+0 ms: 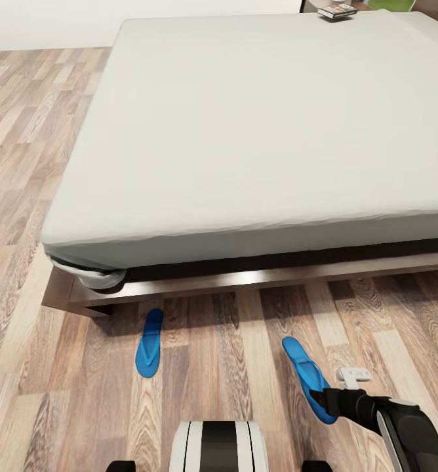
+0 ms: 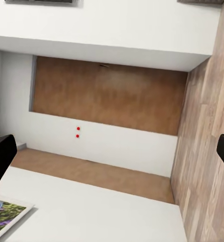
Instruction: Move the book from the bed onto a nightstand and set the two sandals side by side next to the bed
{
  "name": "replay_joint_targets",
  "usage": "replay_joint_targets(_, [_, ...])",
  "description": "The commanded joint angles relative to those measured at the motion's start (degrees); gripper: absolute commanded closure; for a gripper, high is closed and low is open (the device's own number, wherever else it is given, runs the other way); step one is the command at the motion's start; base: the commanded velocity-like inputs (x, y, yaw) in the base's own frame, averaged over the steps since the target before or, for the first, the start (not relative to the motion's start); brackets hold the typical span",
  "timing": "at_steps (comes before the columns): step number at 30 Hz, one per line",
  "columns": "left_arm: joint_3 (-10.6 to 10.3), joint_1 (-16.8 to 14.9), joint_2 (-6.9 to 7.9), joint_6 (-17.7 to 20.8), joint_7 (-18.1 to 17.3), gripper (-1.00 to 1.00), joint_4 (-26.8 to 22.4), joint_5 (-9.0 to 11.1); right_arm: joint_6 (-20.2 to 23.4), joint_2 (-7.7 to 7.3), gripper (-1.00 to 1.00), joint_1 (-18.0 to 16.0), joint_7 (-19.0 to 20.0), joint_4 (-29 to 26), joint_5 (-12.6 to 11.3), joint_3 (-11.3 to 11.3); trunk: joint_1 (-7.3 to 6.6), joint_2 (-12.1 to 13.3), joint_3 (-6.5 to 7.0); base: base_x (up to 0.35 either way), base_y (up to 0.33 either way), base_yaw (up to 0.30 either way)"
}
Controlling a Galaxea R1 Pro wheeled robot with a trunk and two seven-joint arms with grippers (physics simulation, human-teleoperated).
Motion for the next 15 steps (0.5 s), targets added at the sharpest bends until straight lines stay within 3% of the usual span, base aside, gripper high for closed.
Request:
replay_joint_targets(1, [-0.5, 0.0, 0.05, 0.0, 0.3, -1.00, 0.0, 0.5, 0.1, 0.00, 1.00, -0.1, 0.5, -0.1, 0.6, -0.1, -0.01, 0.0, -0.03, 0.000, 0.014, 0.000])
replay_joint_targets(6, [-0.6, 0.0, 0.06, 0.0, 0.3, -1.00, 0.0, 0.5, -1.4, 0.13, 1.00, -0.2, -0.2, -0.1, 0.5, -0.1, -0.01, 0.0, -0.03, 0.000, 0.007, 0.000])
replay_joint_targets(10, [-0.6, 0.0, 0.08, 0.0, 0.2, -1.00, 0.0, 0.5, -4.8, 0.31, 1.00, -0.3, -3.8, -0.1, 0.2, 0.0, -0.01, 0.0, -0.03, 0.000, 0.073, 0.000])
replay_joint_targets(15, [-0.7, 0.0, 0.08, 0.1, 0.2, -1.00, 0.0, 0.4, -6.4, 0.35, 1.00, -0.3, -5.0, -0.1, 0.0, 0.1, -0.01, 0.0, -0.03, 0.000, 0.045, 0.000])
